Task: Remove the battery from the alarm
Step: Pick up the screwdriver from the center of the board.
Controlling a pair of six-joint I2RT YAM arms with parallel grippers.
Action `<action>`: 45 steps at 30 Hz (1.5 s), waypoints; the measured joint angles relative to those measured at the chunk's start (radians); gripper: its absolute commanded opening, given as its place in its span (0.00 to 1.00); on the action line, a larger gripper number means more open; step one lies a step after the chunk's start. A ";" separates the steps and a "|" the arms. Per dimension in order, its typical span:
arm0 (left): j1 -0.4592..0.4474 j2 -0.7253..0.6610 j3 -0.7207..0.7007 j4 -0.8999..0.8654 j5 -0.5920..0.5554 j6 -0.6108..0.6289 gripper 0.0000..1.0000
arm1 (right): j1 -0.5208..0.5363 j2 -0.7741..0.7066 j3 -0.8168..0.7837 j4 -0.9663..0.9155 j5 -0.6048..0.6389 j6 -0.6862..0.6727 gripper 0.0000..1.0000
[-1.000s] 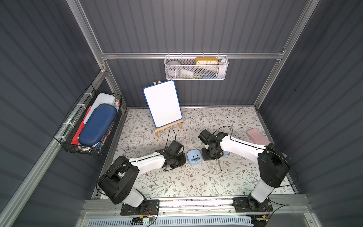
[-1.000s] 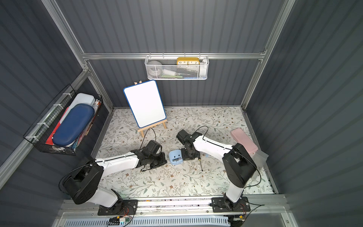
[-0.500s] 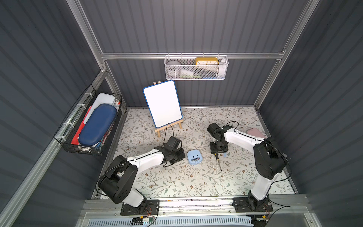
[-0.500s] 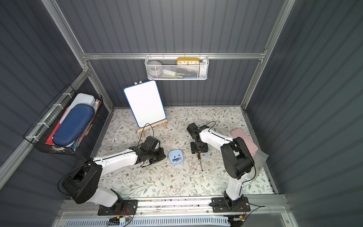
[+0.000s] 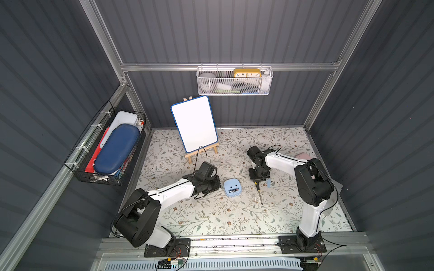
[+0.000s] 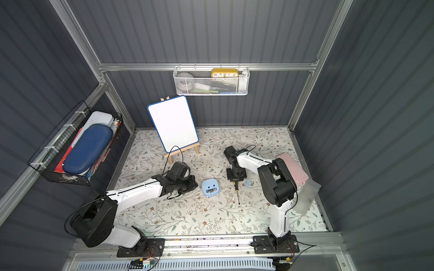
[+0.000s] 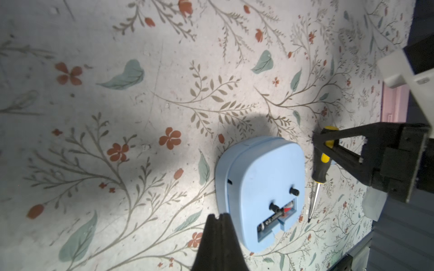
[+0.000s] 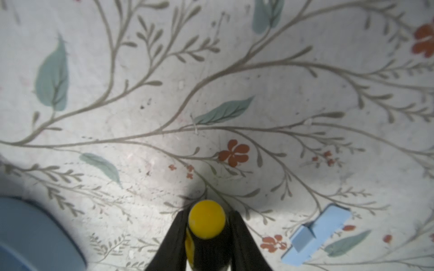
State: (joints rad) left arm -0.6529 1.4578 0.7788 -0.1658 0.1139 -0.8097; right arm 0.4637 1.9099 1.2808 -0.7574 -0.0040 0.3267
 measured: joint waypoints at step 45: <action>-0.099 -0.252 0.010 0.258 0.149 0.422 0.00 | 0.280 -0.466 0.043 0.306 -0.074 0.470 0.20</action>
State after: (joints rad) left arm -0.7517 1.2060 0.7883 0.0921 0.2630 -0.3874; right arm 0.7437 1.4437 1.3239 -0.4511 -0.0776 0.7963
